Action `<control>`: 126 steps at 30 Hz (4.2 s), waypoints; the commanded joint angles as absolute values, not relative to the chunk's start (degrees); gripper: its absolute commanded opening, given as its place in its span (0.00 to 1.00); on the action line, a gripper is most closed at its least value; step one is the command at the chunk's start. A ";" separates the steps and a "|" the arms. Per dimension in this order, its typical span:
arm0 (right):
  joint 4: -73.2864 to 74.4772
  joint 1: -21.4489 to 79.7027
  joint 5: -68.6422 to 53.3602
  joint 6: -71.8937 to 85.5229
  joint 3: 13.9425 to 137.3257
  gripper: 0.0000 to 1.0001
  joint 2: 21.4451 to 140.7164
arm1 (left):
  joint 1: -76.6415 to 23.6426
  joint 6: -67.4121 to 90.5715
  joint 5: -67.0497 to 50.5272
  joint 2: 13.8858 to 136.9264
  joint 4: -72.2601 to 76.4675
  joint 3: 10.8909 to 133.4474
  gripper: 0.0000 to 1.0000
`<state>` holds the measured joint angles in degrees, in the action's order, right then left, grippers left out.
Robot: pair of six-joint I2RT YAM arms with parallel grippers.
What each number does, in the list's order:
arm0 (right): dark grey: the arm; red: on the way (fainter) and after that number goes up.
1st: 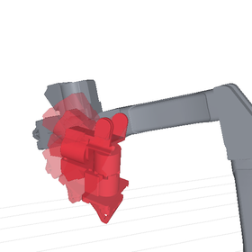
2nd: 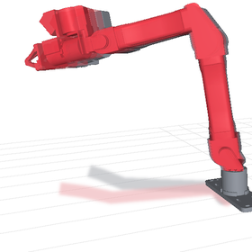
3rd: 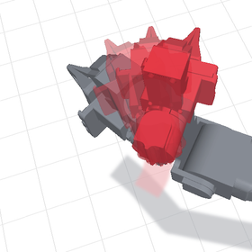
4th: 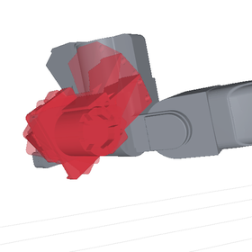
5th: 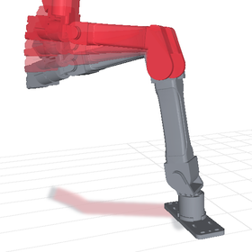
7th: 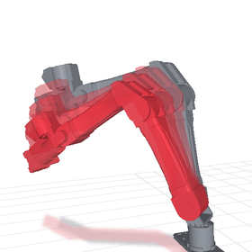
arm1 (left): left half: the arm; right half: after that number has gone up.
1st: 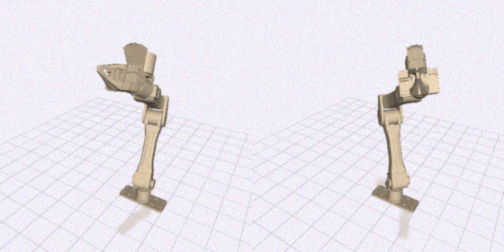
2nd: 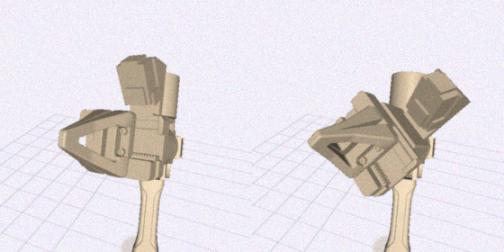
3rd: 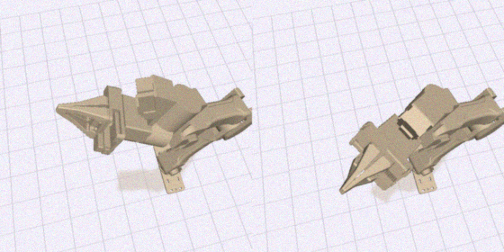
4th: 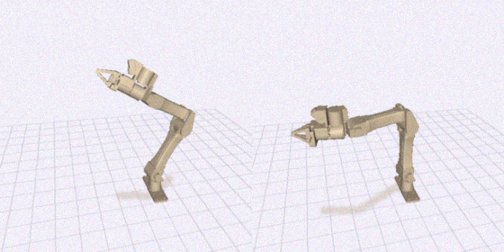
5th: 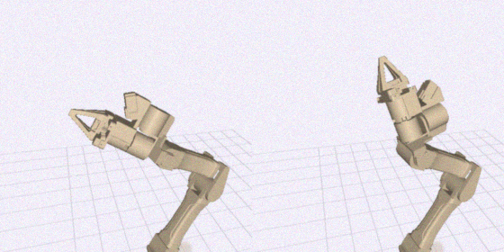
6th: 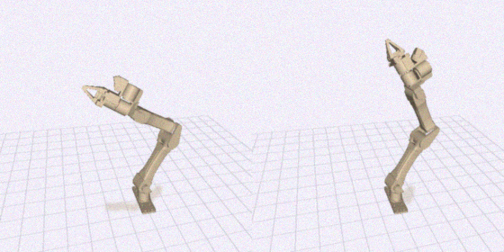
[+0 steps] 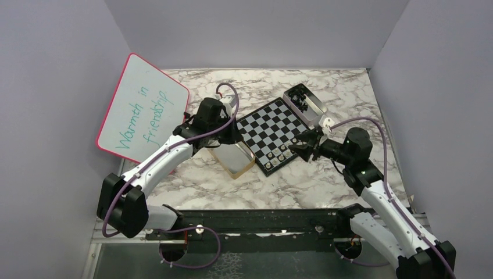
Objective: Set up the chess pieces on the board
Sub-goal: Adjust the chess piece.
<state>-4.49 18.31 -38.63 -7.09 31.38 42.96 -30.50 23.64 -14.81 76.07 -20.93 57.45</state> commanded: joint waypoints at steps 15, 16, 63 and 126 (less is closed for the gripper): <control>-6.84 27.77 -46.06 -36.00 34.67 0.48 53.65 | -31.00 21.71 -45.72 74.97 -22.54 60.40 0.00; -6.18 29.44 -44.01 -37.03 35.50 0.48 54.74 | -31.17 21.71 -46.51 75.11 -22.51 60.38 0.00; -22.43 45.51 -30.70 -25.75 31.86 0.01 60.76 | -33.13 22.23 -44.79 76.65 -25.46 64.46 0.17; -22.82 45.53 -1.88 25.39 26.84 0.50 53.22 | -38.51 28.10 -17.62 74.92 -16.25 63.55 0.00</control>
